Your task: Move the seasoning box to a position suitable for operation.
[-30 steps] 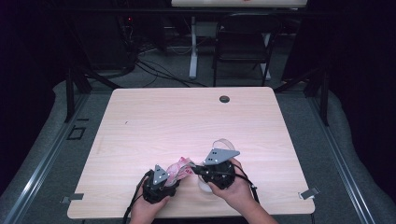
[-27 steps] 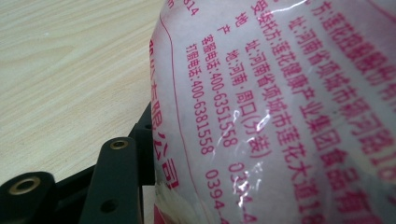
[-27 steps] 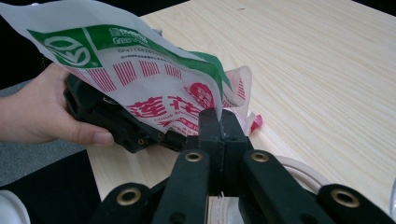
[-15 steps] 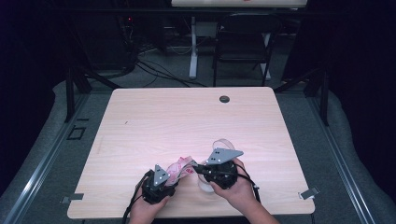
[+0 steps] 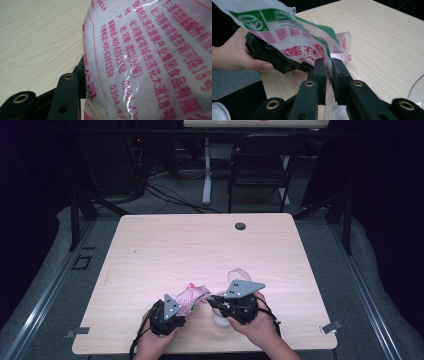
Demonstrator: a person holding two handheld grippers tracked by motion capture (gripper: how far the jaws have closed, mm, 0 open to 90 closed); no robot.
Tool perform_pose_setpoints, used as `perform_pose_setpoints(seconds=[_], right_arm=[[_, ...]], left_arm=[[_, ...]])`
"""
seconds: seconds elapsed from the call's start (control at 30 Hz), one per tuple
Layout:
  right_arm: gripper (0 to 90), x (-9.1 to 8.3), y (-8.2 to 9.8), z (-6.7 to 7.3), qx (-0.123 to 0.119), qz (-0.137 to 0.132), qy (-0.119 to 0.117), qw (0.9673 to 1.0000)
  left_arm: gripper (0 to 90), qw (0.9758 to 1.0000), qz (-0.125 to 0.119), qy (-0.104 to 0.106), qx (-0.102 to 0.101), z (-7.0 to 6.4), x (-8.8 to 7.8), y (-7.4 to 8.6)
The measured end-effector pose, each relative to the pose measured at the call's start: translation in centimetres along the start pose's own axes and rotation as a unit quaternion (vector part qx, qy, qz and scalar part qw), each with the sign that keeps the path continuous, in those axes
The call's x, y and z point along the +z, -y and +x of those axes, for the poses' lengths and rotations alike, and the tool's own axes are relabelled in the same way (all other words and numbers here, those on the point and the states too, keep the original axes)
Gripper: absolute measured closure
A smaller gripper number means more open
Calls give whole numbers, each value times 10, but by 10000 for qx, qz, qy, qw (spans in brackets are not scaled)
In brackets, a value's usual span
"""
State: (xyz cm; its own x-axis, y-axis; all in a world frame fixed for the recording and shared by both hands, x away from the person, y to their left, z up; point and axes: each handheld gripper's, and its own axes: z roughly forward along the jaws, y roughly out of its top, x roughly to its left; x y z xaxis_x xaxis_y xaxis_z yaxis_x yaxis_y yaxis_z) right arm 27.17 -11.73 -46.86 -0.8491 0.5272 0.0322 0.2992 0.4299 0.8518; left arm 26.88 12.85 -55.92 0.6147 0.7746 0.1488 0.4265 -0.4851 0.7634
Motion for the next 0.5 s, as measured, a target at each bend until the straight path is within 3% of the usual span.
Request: perform_pose_setpoints(seconds=[0.5], right_arm=[[650,-13,-3,1,-334,-70,249,9991]], left_arm=[[555,9993,-60,-210,316,0,-4,-9]])
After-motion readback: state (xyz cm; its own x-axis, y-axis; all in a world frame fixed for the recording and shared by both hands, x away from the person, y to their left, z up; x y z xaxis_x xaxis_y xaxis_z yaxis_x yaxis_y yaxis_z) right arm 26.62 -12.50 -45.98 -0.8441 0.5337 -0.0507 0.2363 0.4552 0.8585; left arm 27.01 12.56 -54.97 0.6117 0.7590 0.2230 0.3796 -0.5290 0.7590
